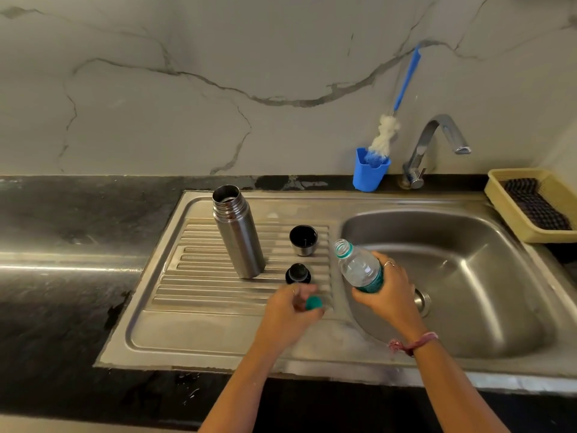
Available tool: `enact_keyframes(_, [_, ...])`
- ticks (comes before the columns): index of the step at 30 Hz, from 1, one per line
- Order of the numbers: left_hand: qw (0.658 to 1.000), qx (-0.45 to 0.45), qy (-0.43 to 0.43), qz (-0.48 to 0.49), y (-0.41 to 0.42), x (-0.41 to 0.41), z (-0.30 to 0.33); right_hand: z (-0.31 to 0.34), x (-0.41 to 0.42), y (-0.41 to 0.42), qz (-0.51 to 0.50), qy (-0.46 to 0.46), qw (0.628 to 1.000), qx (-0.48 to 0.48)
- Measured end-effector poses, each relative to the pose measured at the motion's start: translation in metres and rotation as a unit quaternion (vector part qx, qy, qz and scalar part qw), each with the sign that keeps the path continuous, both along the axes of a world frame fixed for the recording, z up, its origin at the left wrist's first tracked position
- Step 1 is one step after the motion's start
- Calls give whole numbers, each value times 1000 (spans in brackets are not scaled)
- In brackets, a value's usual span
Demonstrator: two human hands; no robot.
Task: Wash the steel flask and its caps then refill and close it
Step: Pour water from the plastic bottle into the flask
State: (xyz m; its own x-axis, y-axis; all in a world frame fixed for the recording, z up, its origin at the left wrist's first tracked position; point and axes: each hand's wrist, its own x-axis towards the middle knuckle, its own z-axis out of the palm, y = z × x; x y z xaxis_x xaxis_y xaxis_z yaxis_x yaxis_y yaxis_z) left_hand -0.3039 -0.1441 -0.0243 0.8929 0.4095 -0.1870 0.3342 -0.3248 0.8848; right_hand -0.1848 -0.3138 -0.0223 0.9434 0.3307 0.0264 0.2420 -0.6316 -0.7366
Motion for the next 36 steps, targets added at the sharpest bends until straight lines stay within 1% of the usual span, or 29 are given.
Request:
enact_keyframes(1, [995, -81, -48, 31, -3, 5, 11, 0, 1, -2, 12, 1, 1000, 3])
enact_keyframes(2, [980, -162, -97, 63, -8, 11, 24, 0, 2, -5, 20, 4, 1000, 8])
enact_keyframes(3, [958, -234, -139, 94, -13, 17, 35, -1, 2, -8, 25, 6, 1000, 10])
enact_keyframes(5, [912, -331, -201, 135, -23, 29, 53, 2, 3, -14, 32, 1, 999, 13])
enact_keyframes(6, [896, -355, -224, 147, -28, 35, 58, 4, 4, -16, 38, -3, 999, 17])
enact_keyframes(7, [888, -363, -238, 154, -33, 40, 63, 7, 4, -18, 46, -11, 999, 20])
enact_keyframes(8, [890, -352, -241, 159, -38, 46, 66, 10, 4, -21, 54, -18, 998, 17])
enact_keyframes(12, [916, -296, -228, 147, -62, 59, 68, 16, 10, -33, 63, -49, 997, 6])
enact_keyframes(16, [915, -285, -246, 144, -81, 67, 69, 26, 15, -42, 68, -55, 996, -19])
enact_keyframes(20, [907, -271, -272, 175, -93, 79, 71, 31, 23, -47, 67, -37, 997, 1])
enact_keyframes(25, [921, -208, -280, 176, -99, 94, 72, 40, 29, -52, 70, -37, 997, 6])
enact_keyframes(28, [920, -207, -279, 183, -99, 100, 76, 41, 32, -53, 74, -42, 996, -19])
enact_keyframes(29, [923, -211, -268, 179, -95, 102, 77, 45, 32, -53, 77, -20, 997, -10])
enact_keyframes(30, [929, -214, -256, 160, -91, 104, 78, 49, 31, -54, 81, 22, 996, 17])
enact_keyframes(32, [940, -223, -244, 84, -82, 106, 80, 57, 32, -56, 103, 117, 984, 80])
enact_keyframes(33, [941, -237, -239, 47, -78, 107, 82, 60, 33, -57, 123, 151, 975, 104])
enact_keyframes(35, [940, -260, -221, 0, -72, 110, 84, 64, 35, -58, 155, 195, 958, 141])
enact_keyframes(36, [940, -267, -211, -7, -72, 111, 86, 65, 35, -58, 158, 210, 952, 155])
